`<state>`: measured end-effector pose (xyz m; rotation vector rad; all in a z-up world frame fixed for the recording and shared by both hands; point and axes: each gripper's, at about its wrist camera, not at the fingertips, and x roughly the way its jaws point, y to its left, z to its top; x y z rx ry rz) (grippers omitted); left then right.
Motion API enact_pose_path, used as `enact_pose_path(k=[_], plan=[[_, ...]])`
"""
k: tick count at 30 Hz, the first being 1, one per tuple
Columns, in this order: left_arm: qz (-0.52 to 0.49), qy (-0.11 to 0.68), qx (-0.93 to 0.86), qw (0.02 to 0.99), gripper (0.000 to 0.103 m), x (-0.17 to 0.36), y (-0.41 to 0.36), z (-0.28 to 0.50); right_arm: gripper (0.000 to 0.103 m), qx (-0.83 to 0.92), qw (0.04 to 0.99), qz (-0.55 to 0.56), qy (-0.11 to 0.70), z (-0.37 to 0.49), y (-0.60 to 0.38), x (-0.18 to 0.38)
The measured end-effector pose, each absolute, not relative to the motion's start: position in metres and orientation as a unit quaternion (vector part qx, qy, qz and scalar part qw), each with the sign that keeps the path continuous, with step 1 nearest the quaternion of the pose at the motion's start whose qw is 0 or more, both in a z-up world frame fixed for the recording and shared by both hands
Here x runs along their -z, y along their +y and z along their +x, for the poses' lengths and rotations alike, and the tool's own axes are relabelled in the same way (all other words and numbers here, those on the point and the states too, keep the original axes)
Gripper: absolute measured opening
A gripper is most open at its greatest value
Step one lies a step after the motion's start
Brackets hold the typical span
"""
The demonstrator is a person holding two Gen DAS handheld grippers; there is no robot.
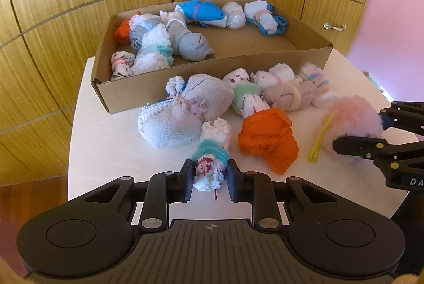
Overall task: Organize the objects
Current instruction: 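Grasp the white teal-banded sock with the left tool while the right tool grasps the pink fluffy sock, then carry both held socks up over the box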
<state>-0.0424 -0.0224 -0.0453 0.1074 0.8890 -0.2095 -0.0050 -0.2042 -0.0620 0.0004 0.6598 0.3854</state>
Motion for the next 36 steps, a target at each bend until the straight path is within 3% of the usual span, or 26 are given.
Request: enact_pose_path(k=[21, 36], plan=[[0.058, 0.395, 0.108, 0.91, 0.031, 0.0, -0.022, -0.051, 0.038, -0.189, 0.941, 0.024, 0.281, -0.006, -0.229, 0.021], [0.048, 0.349, 0.159, 0.922, 0.031, -0.064, -0.047, 0.021, 0.038, -0.189, 0.949, -0.002, 0.253, 0.061, -0.233, -0.035]])
